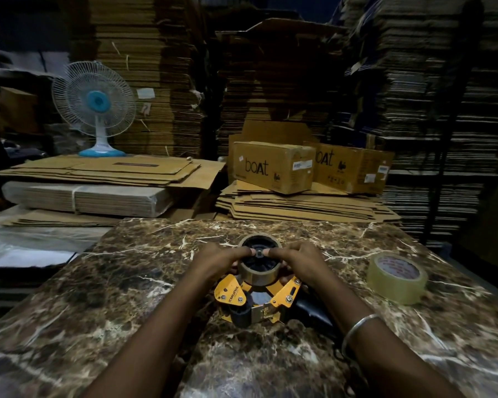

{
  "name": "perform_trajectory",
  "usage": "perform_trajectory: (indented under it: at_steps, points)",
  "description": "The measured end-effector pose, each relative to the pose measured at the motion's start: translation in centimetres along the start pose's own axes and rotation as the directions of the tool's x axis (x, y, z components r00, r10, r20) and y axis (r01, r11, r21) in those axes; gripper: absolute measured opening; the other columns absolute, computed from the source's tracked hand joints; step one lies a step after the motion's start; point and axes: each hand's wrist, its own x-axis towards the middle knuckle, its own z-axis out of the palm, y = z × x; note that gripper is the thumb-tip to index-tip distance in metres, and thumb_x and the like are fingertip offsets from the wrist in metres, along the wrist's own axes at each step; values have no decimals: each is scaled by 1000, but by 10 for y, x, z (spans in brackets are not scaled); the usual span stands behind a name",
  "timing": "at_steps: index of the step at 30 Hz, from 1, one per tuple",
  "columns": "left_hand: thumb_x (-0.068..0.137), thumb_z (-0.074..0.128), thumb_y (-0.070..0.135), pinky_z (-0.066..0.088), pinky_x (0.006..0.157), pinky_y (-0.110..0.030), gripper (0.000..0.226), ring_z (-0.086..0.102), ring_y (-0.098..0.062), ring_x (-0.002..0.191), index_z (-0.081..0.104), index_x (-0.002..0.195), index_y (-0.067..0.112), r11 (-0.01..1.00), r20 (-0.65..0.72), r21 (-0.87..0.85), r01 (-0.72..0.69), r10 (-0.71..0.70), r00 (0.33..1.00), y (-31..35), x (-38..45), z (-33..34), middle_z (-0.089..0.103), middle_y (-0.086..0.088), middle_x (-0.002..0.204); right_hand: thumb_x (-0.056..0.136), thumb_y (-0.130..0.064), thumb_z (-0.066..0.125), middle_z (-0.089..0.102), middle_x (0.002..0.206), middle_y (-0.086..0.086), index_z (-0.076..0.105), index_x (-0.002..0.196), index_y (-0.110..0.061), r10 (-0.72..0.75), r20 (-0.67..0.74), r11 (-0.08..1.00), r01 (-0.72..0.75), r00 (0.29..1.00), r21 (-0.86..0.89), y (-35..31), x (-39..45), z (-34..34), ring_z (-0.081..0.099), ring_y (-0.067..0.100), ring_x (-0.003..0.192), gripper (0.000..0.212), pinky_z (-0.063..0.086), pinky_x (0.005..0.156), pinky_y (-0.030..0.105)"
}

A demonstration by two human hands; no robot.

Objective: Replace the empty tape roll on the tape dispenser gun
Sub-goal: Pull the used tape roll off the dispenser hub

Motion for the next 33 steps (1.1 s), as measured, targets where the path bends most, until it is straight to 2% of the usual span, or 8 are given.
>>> perform_trajectory:
  at_steps: [4,8,11,15,18,24,28,33]
  points:
    - [68,85,33,56,91,-55,54,72,-36,93,68,105,-3,1000,25,5,16,-17,1000,1,2,0,73,-22,100,68,-38,87,74,76,22,69,89,13,10,20,999,-10,1000,-44,-3,0,1,71,33,61,58,59,69,57]
    - [65,85,34,56,90,-56,71,69,-36,98,61,118,-7,1000,29,22,17,-17,999,2,4,1,71,-22,107,63,-40,86,71,89,34,66,94,18,17,17,998,-16,1000,-64,-6,3,2,71,50,80,68,55,71,65]
    - [62,84,38,54,93,-56,66,68,-33,99,65,111,-3,999,50,46,6,-9,999,4,4,2,72,-17,104,63,-43,85,72,87,32,70,90,13,23,22,995,-21,999,-95,-5,5,2,72,46,76,64,56,71,63]
    - [58,87,35,56,89,-58,72,69,-35,92,62,113,-7,999,59,34,11,-13,998,4,8,2,68,-20,101,68,-42,81,67,81,31,67,85,14,21,22,991,-18,1000,-131,-7,6,3,61,31,64,60,50,62,47]
    - [50,85,38,56,91,-57,78,69,-36,95,64,111,-5,999,69,35,20,-23,997,4,10,1,68,-23,106,71,-40,80,72,95,32,70,96,11,46,48,988,-38,998,-152,-11,6,3,64,31,69,58,51,65,46]
    - [51,81,35,54,92,-60,68,68,-40,99,68,105,-4,999,93,14,30,-31,995,4,10,2,70,-25,106,74,-34,82,71,99,32,70,95,11,76,60,981,-64,995,-181,-17,5,3,71,49,91,51,55,82,61]
    - [64,80,29,55,91,-58,54,70,-38,97,67,106,-3,999,78,16,39,-40,996,4,10,3,71,-22,105,73,-38,81,73,96,25,70,90,3,68,32,979,-61,997,-196,-17,4,5,72,43,89,46,58,80,57]
    - [72,80,27,57,90,-54,49,68,-32,96,65,109,-2,998,51,38,40,-42,998,4,10,4,69,-18,107,71,-41,80,72,79,15,71,86,-1,62,-4,977,-62,998,-204,-14,6,8,70,30,73,44,59,71,48]
